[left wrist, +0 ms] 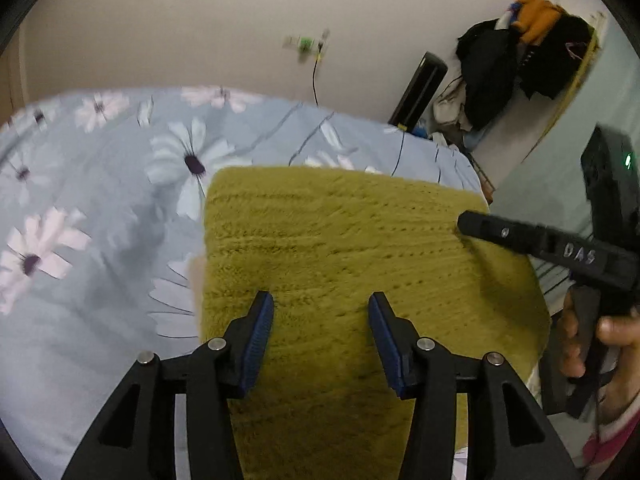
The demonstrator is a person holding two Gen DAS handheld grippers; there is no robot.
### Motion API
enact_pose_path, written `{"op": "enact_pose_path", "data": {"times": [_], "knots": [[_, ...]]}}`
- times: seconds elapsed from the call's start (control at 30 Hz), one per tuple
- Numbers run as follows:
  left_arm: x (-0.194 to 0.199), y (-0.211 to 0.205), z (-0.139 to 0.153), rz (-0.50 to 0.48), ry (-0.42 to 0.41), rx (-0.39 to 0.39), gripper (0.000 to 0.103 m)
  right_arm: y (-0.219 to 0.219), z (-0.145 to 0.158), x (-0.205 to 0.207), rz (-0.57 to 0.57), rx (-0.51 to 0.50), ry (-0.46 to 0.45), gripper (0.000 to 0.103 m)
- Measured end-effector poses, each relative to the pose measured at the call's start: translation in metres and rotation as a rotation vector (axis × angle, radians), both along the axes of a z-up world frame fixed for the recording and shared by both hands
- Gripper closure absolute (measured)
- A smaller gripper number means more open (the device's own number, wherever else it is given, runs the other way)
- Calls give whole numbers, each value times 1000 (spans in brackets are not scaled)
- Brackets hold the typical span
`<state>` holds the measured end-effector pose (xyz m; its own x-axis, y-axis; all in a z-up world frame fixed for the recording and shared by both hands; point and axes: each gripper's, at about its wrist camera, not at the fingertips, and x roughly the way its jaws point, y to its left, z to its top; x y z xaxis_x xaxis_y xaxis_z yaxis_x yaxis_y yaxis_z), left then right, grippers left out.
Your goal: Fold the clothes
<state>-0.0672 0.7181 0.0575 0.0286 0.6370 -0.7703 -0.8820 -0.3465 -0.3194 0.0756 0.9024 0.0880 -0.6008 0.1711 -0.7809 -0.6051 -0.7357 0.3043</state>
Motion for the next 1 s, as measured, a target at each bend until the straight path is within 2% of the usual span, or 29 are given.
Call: {"op": "enact_pose_path", "data": {"times": [0.1, 0.17, 0.37, 0.5, 0.7, 0.8, 0.87, 1.0], "knots": [[-10, 13, -11, -7, -27, -31, 52, 13, -15, -10, -38, -25, -60, 49], [-10, 20, -16, -6, -2, -56, 52, 17, -15, -17, -50, -26, -87, 49], [-4, 2, -2, 33, -16, -46, 52, 8, 0, -10, -63, -19, -46, 49], [14, -26, 19, 35, 24, -2, 52, -19, 25, 25, -36, 41, 33, 45], [39, -59, 34, 17, 63, 44, 52, -51, 26, 60, 50, 64, 48, 45], [41, -56, 21, 9, 51, -2, 52, -61, 20, 70, 86, 70, 42, 44], [37, -52, 7, 24, 32, -36, 52, -58, 10, 65, 62, 72, 5, 44], [30, -48, -10, 52, -4, -45, 52, -45, -12, 58, 21, 63, -41, 42]]}}
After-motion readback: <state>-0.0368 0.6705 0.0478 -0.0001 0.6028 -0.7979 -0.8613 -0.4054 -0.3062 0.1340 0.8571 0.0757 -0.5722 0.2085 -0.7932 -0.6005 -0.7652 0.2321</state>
